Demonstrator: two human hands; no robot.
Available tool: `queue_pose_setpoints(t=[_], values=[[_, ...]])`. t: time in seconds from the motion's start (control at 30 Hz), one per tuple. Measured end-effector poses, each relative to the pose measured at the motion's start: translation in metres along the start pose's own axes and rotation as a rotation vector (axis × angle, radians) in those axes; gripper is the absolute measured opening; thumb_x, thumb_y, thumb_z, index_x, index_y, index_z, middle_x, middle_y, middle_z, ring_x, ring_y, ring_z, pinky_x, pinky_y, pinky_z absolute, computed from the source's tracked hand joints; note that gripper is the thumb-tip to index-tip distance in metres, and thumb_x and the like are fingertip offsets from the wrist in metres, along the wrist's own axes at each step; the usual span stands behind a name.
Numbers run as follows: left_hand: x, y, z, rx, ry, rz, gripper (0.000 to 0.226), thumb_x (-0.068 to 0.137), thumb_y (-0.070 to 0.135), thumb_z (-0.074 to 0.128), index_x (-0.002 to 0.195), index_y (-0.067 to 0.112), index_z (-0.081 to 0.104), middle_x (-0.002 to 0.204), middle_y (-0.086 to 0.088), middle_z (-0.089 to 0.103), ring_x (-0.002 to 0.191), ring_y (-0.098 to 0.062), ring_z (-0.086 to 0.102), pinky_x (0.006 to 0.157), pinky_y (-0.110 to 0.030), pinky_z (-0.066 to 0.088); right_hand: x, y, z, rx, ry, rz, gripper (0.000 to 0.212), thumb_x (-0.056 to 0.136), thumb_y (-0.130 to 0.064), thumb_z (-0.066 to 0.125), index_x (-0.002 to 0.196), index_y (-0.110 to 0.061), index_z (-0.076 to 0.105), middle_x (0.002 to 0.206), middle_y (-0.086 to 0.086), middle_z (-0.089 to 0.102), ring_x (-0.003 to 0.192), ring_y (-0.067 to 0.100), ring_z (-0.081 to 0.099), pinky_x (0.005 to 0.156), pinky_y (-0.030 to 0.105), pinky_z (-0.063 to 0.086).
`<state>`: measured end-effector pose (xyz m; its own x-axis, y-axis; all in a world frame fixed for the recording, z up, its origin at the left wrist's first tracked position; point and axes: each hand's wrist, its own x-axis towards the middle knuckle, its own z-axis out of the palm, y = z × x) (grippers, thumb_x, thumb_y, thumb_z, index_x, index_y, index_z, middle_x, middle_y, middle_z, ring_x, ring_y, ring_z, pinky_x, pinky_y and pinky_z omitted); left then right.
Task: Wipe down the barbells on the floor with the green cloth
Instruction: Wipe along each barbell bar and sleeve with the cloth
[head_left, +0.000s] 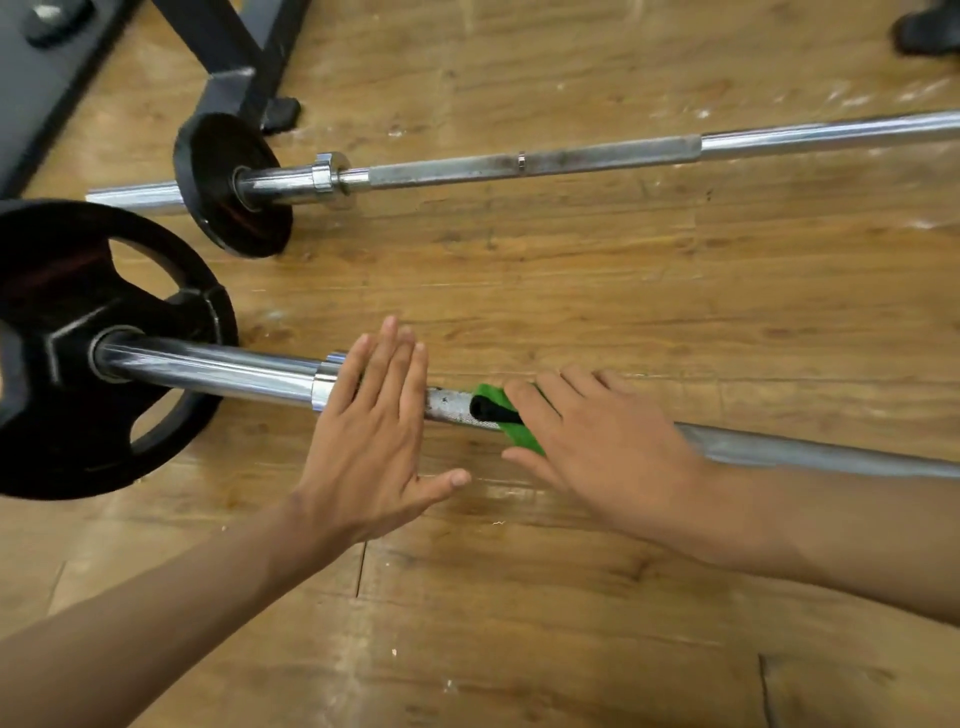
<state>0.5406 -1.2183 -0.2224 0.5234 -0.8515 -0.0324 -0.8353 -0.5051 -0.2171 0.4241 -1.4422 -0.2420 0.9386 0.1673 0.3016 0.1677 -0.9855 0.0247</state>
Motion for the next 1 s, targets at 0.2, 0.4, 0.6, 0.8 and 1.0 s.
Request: queue_pose_setpoints(t=[0.2, 0.4, 0.6, 0.8, 1.0], values=[[0.009, 0.017, -0.008, -0.083, 0.036, 0.075, 0.106, 0.099, 0.077, 0.002, 0.162, -0.008, 0.013, 0.172, -0.024, 0.008, 0.162, -0.034, 0.001, 0.131, -0.049, 0.005, -0.005, 0.003, -0.007, 0.031, -0.069, 0.051, 0.061, 0.102, -0.055, 0.028, 0.132, -0.011, 0.057, 0.111, 0.011, 0.069, 0.09, 0.032, 0.067, 0.076, 0.043, 0.05], [0.031, 0.038, -0.015, -0.15, 0.055, 0.093, 0.099, 0.103, 0.072, 0.001, 0.162, -0.005, 0.018, 0.171, -0.022, 0.016, 0.162, -0.031, 0.005, 0.131, -0.049, 0.009, -0.01, 0.012, -0.017, -0.07, -0.094, 0.09, 0.048, 0.093, -0.051, 0.053, 0.115, -0.011, 0.069, 0.091, 0.01, 0.073, 0.076, 0.03, 0.069, 0.067, 0.037, 0.05], [0.033, 0.061, -0.011, -0.243, 0.057, -0.082, 0.098, 0.1, 0.077, -0.001, 0.165, 0.009, 0.024, 0.171, -0.015, 0.024, 0.162, -0.028, 0.001, 0.131, -0.049, 0.005, -0.052, 0.029, -0.021, -0.108, -0.013, 0.135, 0.045, 0.095, -0.049, 0.055, 0.117, -0.011, 0.065, 0.091, 0.009, 0.067, 0.074, 0.031, 0.065, 0.066, 0.039, 0.049], [0.034, 0.076, -0.007, -0.321, 0.114, -0.254, 0.093, 0.1, 0.078, 0.002, 0.163, 0.017, 0.035, 0.17, -0.012, 0.028, 0.162, -0.028, 0.004, 0.131, -0.047, 0.003, -0.043, 0.018, -0.014, -0.088, -0.017, 0.206, 0.053, 0.088, -0.049, 0.071, 0.123, -0.01, 0.067, 0.093, 0.01, 0.067, 0.076, 0.032, 0.064, 0.066, 0.04, 0.051], [0.035, 0.08, -0.007, -0.33, 0.123, -0.31, 0.088, 0.101, 0.078, 0.011, 0.159, 0.021, 0.042, 0.166, -0.012, 0.037, 0.161, -0.03, 0.015, 0.13, -0.048, 0.01, -0.045, 0.021, -0.016, -0.07, -0.02, 0.189, 0.052, 0.091, -0.052, 0.067, 0.125, -0.013, 0.064, 0.095, 0.008, 0.065, 0.078, 0.03, 0.064, 0.067, 0.04, 0.052]])
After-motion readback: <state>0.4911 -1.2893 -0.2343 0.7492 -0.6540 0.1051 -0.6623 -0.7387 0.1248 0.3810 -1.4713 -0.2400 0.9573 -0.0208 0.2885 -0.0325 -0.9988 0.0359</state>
